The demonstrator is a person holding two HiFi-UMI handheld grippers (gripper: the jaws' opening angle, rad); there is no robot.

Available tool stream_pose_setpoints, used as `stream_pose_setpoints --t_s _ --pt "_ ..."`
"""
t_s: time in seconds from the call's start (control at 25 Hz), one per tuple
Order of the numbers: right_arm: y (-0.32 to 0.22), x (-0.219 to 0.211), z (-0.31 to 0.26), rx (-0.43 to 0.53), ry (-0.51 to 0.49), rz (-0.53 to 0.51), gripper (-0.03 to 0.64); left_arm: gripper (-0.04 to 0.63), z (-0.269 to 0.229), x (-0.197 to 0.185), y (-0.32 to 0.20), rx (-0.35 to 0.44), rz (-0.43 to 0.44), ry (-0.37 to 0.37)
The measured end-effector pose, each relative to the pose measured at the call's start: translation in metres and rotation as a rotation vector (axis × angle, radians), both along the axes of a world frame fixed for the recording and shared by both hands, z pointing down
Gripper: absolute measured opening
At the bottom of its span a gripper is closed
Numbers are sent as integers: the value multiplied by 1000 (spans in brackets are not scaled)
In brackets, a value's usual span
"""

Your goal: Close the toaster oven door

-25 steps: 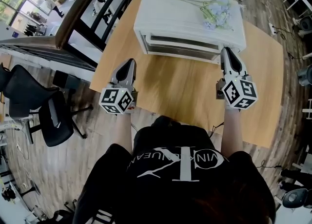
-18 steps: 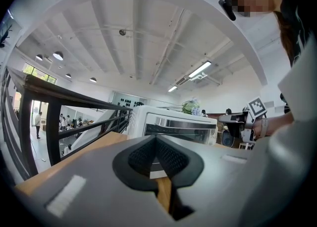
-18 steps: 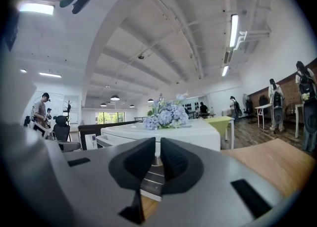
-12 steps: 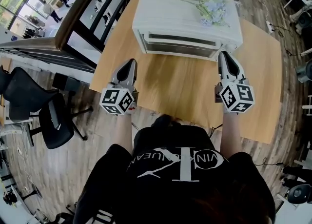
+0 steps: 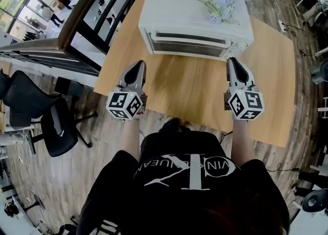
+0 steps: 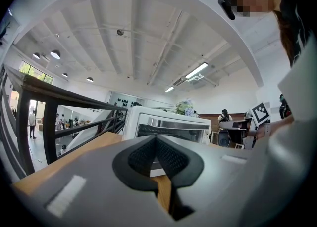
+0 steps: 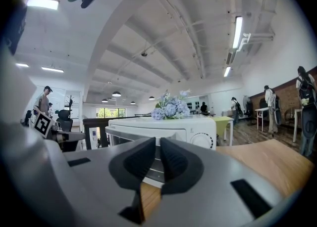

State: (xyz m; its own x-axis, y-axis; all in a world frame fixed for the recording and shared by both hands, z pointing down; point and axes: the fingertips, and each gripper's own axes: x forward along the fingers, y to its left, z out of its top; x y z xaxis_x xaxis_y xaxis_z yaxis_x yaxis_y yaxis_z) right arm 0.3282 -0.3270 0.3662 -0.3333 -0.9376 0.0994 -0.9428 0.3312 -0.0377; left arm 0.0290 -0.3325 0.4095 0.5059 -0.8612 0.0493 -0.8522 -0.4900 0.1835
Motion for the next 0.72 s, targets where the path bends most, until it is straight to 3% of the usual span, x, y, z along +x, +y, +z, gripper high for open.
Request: stream_pose_setpoints --t_s 0.72 --pt "26 -7 13 3 2 -9 37 -2 -13 5 17 29 6 10"
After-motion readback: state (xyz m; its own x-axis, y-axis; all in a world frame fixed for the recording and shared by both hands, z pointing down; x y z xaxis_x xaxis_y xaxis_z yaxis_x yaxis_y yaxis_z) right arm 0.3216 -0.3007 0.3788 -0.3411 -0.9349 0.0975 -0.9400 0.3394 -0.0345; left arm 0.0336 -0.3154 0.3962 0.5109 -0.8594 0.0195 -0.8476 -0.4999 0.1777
